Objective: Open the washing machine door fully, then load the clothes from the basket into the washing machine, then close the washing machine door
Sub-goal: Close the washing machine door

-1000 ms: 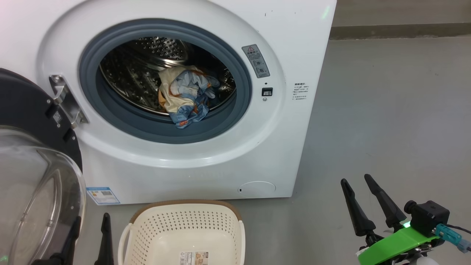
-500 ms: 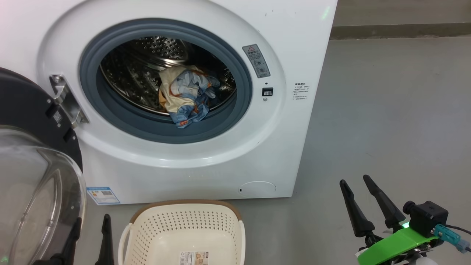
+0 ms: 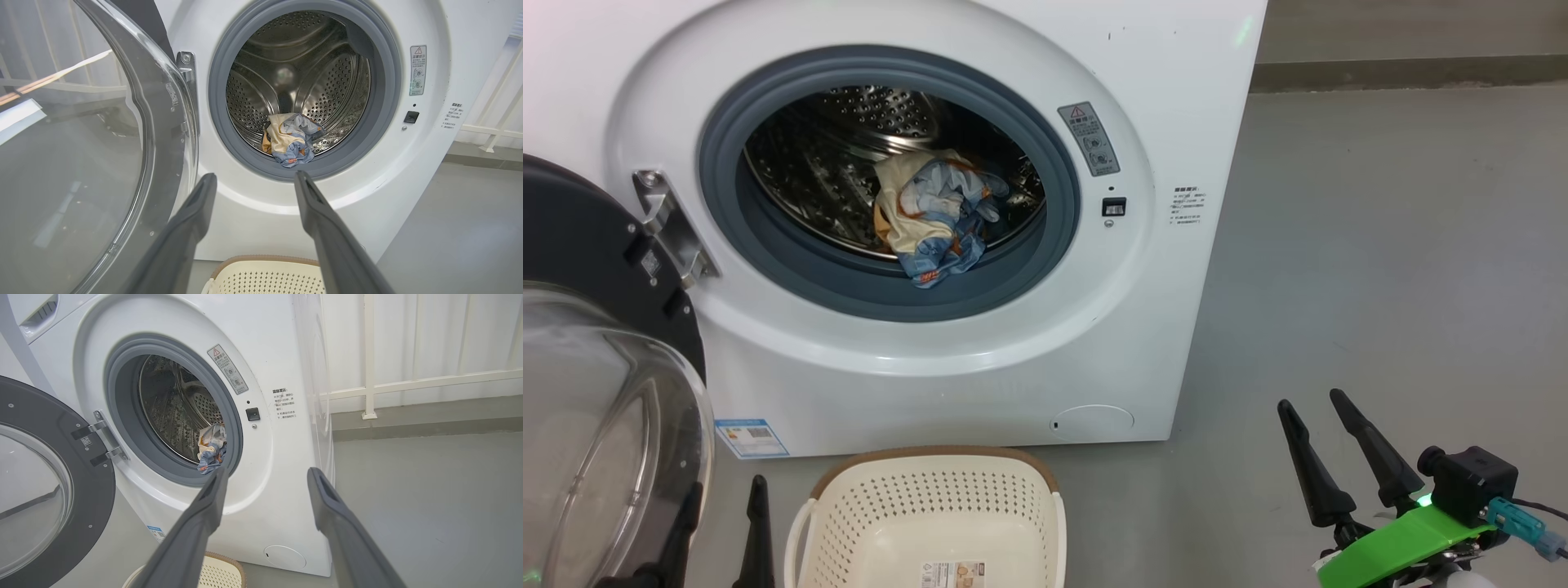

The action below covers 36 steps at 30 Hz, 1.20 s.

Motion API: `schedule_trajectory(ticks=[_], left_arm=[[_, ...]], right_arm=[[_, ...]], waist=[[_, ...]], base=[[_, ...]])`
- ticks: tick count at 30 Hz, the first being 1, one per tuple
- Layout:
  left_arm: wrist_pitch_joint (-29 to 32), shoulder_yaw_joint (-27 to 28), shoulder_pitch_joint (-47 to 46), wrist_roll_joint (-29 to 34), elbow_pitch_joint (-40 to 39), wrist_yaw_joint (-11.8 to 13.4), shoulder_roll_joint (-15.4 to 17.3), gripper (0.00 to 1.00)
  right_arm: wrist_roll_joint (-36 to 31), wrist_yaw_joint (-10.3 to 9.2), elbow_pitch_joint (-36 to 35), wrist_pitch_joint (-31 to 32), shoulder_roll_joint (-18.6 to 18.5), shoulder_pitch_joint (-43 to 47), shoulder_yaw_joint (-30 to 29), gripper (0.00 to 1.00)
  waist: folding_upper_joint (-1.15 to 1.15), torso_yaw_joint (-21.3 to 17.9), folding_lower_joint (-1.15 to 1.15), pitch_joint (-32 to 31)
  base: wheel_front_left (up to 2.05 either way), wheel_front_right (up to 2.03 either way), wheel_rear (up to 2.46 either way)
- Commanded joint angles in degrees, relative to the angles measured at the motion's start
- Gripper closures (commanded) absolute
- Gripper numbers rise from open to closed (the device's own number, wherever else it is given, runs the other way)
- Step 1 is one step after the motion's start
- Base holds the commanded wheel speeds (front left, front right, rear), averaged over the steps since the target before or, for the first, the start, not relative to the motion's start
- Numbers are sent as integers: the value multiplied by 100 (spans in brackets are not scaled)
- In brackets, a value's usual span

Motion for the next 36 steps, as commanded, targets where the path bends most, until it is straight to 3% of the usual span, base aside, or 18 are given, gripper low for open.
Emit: schedule_trajectory(ticks=[1,17,36], left_arm=[[-36,216,-212,85,-133,-20,37,0],[-36,242,-233,79,-165,-39,16,0],[-36,260,-213,70,-157,-56,20,0]], right_arm=[[19,16,-121,-27,-87,-54,90,0],[-3,16,-139,-27,-75,-62,39,0],[-24,16,-164,-27,-44,-42,-29,0]], waist=[[0,4,0,-1],[0,48,0,29],[0,50,0,42]], base=[[0,0,0],[-12,12,0],[-128,128,0]])
